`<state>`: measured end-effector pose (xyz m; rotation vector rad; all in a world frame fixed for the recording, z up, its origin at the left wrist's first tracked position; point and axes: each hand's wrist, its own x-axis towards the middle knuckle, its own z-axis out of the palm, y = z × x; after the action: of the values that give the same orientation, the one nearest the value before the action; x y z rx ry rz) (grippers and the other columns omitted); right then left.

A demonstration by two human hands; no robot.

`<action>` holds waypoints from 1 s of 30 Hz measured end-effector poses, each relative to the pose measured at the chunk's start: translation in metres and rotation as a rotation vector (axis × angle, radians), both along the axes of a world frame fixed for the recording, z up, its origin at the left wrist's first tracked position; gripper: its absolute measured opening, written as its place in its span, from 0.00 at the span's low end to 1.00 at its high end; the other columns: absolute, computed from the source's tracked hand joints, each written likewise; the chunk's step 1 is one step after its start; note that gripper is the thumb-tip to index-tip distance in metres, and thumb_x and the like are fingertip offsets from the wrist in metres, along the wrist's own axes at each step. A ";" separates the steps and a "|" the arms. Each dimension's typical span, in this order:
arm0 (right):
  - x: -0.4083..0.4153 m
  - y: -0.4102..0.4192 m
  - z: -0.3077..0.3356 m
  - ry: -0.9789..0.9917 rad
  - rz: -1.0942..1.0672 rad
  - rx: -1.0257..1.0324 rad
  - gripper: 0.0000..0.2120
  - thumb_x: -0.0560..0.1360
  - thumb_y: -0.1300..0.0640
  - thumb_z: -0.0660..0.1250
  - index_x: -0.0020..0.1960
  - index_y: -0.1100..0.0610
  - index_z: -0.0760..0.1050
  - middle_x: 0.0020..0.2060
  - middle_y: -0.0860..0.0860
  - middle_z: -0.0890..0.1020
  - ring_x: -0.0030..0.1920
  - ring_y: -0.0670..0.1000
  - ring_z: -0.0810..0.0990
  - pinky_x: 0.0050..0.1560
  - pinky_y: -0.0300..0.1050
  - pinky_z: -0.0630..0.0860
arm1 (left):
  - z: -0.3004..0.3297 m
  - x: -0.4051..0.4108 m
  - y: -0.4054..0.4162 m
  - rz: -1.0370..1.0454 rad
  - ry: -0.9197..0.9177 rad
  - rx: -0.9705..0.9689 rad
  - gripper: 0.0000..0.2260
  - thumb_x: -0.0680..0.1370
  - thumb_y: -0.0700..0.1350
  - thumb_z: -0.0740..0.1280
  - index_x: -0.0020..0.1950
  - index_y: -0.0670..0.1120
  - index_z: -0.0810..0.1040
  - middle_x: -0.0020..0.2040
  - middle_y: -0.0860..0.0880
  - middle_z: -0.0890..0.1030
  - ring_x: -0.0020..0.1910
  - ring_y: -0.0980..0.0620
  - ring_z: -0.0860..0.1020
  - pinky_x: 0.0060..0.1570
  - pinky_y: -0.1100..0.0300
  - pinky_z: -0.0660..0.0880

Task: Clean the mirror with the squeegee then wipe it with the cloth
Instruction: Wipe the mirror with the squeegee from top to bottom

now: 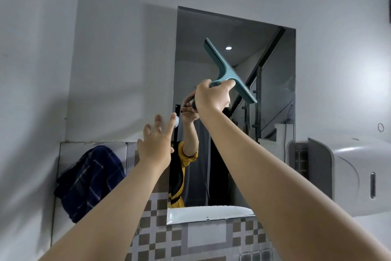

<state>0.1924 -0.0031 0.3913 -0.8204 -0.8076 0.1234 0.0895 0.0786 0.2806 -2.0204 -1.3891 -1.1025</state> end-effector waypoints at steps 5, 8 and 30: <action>-0.012 0.000 -0.019 -0.083 -0.051 -0.048 0.10 0.79 0.60 0.58 0.59 0.61 0.62 0.32 0.49 0.73 0.29 0.45 0.73 0.23 0.36 0.66 | -0.017 -0.003 -0.001 -0.021 -0.007 -0.038 0.43 0.75 0.46 0.67 0.74 0.59 0.36 0.77 0.44 0.48 0.72 0.36 0.55 0.60 0.36 0.70; -0.013 0.002 -0.026 -0.157 -0.051 -0.066 0.09 0.78 0.60 0.58 0.57 0.60 0.62 0.32 0.50 0.73 0.30 0.48 0.75 0.25 0.38 0.66 | -0.019 -0.005 -0.001 -0.007 -0.005 -0.021 0.43 0.75 0.46 0.67 0.74 0.59 0.36 0.77 0.43 0.48 0.72 0.35 0.56 0.60 0.36 0.70; 0.062 -0.021 -0.051 -0.948 -0.492 -0.246 0.15 0.75 0.51 0.65 0.61 0.52 0.73 0.32 0.45 0.75 0.25 0.46 0.68 0.27 0.38 0.63 | -0.040 -0.017 0.001 -0.041 0.044 0.044 0.36 0.76 0.50 0.65 0.76 0.54 0.45 0.77 0.40 0.54 0.71 0.37 0.61 0.61 0.42 0.70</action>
<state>0.2549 -0.0246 0.3408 -1.3107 -1.4573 -0.6649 0.0720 0.0800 0.2403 -2.0382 -1.2959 -1.0895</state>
